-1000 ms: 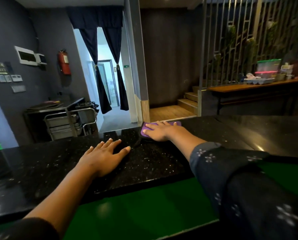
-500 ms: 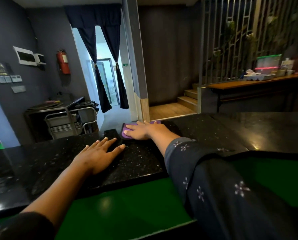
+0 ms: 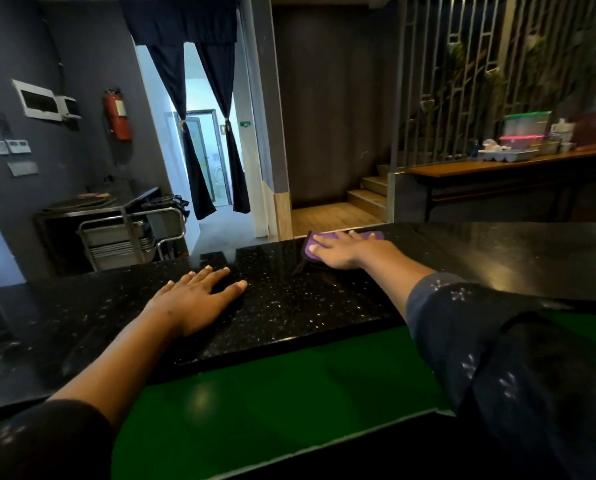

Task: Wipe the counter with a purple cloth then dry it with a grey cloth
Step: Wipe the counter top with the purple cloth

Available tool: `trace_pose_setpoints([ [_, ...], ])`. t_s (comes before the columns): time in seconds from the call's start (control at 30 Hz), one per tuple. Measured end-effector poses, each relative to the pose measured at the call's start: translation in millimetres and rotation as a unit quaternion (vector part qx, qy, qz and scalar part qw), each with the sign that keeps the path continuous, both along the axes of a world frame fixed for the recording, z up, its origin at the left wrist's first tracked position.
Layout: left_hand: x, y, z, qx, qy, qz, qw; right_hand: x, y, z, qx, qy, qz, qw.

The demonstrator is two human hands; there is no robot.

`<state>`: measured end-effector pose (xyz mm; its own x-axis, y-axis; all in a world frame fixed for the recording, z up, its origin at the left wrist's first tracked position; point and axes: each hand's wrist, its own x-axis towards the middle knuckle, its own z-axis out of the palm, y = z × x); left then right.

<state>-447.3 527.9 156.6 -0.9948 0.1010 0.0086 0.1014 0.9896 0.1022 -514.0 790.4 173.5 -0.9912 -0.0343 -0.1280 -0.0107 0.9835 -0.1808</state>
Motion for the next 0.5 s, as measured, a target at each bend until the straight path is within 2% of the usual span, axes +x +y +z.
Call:
trace_pose_setpoints([
  [0.17,7.2,1.1,-1.8,0.01,0.002,-0.005,1.0,81.7,2.2,-13.4,-0.002,0.02,0.078,0.997],
  [0.27,9.0,-0.2,-2.4,0.009,-0.002,-0.008,1.0,117.3,22.8,-15.6,0.003,0.036,0.09,0.995],
  [0.5,9.5,6.5,-5.3,0.002,-0.004,0.007,1.0,69.2,40.6,-12.3,0.008,0.016,0.013,1.0],
])
